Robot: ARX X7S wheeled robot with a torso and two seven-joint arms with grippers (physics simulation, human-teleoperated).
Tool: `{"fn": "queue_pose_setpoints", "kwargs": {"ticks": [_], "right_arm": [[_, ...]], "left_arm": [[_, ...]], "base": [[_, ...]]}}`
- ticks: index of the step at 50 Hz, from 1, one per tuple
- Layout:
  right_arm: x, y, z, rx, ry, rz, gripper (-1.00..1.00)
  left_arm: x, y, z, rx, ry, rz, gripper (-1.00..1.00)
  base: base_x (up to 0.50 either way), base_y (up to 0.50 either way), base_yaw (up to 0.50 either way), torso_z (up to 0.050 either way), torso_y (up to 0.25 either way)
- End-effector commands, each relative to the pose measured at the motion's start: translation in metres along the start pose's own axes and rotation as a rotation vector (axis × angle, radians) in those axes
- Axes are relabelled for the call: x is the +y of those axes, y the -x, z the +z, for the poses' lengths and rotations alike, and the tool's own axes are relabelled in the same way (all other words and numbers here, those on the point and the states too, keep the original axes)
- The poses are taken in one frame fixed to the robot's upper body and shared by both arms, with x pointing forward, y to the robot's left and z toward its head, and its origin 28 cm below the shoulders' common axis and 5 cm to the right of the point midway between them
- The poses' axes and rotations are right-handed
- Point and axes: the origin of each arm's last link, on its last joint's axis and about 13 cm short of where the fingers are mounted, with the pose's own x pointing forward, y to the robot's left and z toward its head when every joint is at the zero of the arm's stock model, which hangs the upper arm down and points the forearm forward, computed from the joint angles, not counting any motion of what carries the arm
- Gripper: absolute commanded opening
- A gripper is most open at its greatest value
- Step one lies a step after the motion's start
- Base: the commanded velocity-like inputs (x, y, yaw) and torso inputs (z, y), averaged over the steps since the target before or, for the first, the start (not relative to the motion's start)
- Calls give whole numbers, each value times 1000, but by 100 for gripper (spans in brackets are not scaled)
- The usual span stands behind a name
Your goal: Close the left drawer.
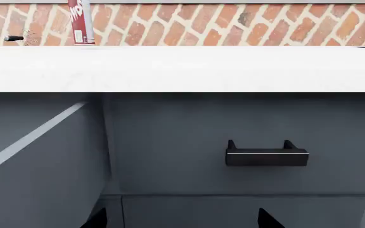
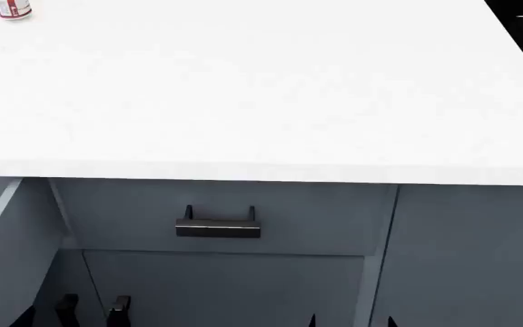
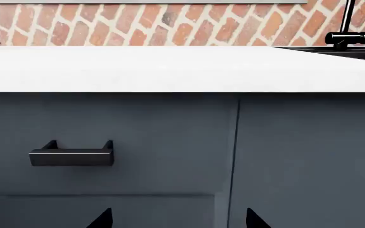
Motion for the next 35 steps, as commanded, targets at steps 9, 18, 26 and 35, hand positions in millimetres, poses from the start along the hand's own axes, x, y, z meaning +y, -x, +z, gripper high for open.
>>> {"fn": "queue_pose_setpoints", "kwargs": {"ticks": [9,18,26,35], "right_arm": [[6,-8,7,60,4,1,100],[10,0,5,66,-6,37,100],[9,-17,49,-124,19,23,100],[7,-64,191,-580,-16,-25,100]], "left_arm": [[4,-3,3,-33,-8,36,100],[3,-1,7,-60,-4,50,100],[7,-14,53,-221,-42,78,100],[17,-44,216,-722,-77,160,100]], "base": [[0,0,0,0,0],[0,0,0,0,0],[0,0,0,0,0],[0,0,0,0,0]]}}
